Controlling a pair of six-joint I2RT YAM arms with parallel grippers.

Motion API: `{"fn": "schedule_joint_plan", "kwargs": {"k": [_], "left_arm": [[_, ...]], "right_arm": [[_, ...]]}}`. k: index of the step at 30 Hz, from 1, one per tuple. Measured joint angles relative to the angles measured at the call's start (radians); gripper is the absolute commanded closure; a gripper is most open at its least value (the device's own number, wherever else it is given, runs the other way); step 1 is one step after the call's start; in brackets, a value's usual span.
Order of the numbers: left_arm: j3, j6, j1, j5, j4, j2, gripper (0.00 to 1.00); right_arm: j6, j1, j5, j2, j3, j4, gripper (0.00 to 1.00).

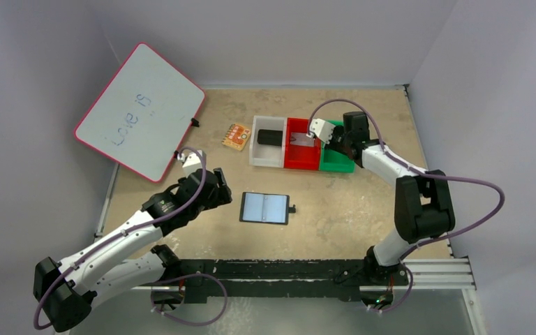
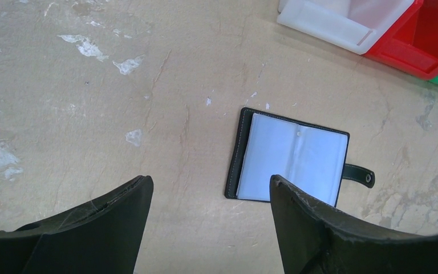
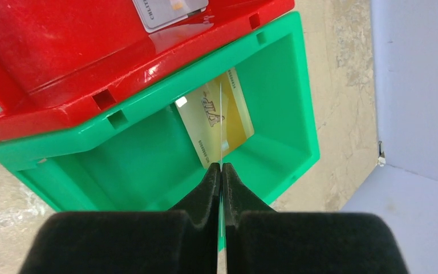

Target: Take the credit cards out of the card holder

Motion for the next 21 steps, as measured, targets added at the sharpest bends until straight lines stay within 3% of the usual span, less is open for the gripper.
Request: {"fn": "schedule_joint_plan", "kwargs": {"k": [13,21], "left_arm": [[0.01,0.023,0.005,-0.007,-0.018,0.0,0.23],[0.013,0.024,0.016,-0.009,-0.034,0.018,0.23]], "right_arm": [[-0.141,-0.036,0.0,0.126,0.021,0.092,0.99],[-0.193,-0.039,-0.003,0.193,0.062,0.146,0.9]]}}
